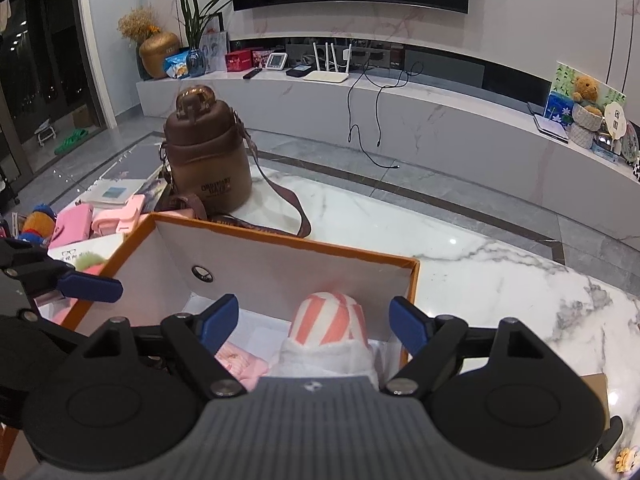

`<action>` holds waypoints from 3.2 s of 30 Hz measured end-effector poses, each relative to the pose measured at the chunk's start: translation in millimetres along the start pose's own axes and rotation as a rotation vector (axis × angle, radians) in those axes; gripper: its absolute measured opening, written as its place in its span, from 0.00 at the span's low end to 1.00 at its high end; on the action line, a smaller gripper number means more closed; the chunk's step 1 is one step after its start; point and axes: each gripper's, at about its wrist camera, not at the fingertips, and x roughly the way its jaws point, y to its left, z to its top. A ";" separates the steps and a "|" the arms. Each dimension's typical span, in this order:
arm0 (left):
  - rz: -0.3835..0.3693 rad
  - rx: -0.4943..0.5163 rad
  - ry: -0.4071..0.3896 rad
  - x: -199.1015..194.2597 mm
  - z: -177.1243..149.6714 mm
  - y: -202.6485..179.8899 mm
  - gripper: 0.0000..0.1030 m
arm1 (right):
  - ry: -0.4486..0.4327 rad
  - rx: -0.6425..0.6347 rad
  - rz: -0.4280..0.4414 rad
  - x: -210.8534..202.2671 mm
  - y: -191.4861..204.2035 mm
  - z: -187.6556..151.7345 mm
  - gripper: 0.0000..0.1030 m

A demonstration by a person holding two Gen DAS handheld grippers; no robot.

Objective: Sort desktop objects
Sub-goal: 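Lower the bag and plush into the storage box and open both tools, then withdraw both tools from the storage box back over the table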

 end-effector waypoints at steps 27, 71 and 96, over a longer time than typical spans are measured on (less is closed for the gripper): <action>0.023 0.054 -0.113 -46.0 20.6 -55.9 0.85 | -0.089 0.157 0.027 -46.5 -54.3 -1.4 0.81; -0.219 0.186 -0.102 -13.6 24.9 -255.0 0.84 | -0.051 0.388 -0.086 -100.2 -236.1 -85.2 0.82; -0.389 0.053 0.094 34.3 -32.6 -284.1 0.85 | -0.021 0.394 -0.232 -111.0 -306.6 -124.3 0.82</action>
